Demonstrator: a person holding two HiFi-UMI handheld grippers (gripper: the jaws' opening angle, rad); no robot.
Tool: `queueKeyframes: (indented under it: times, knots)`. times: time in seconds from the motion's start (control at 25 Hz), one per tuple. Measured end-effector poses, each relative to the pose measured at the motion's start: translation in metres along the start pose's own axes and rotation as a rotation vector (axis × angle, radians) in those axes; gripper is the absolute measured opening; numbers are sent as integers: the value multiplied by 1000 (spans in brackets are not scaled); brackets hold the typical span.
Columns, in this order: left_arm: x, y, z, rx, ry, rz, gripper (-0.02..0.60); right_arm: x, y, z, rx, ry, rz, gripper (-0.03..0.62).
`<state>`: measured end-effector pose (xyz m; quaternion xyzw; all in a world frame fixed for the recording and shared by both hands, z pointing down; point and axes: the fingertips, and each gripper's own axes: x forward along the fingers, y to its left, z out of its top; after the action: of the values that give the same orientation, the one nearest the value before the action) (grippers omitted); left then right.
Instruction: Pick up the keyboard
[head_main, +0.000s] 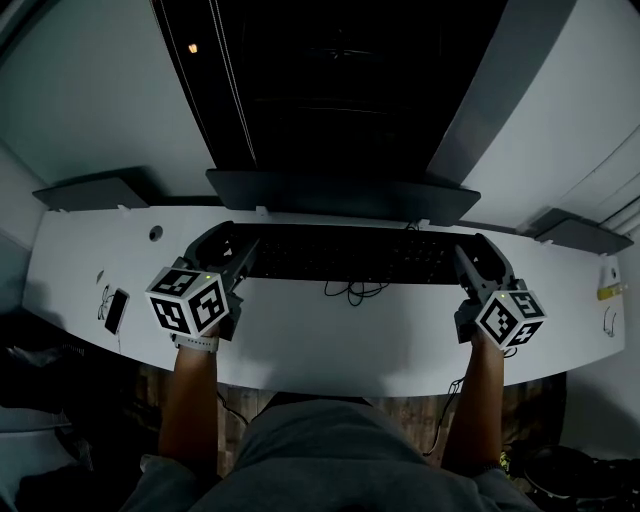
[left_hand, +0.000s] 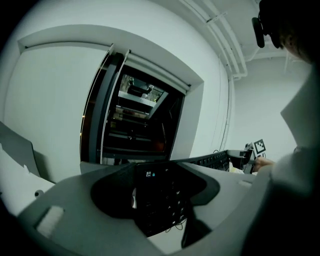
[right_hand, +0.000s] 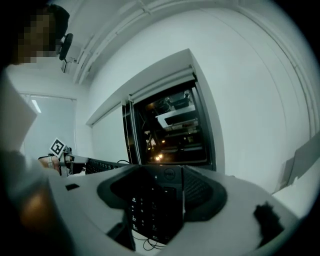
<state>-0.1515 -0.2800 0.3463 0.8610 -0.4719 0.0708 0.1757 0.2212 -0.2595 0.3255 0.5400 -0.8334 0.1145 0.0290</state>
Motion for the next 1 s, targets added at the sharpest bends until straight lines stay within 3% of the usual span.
queueKeyframes:
  times: [0.4,1.0]
  knots:
    - [-29,-17,65,58,-121,-4,235,-19,19,71,-66,-116,12,258]
    - [-49,-37,117,127,-205,-23,236,-44,30,118,-95,-216,2,258]
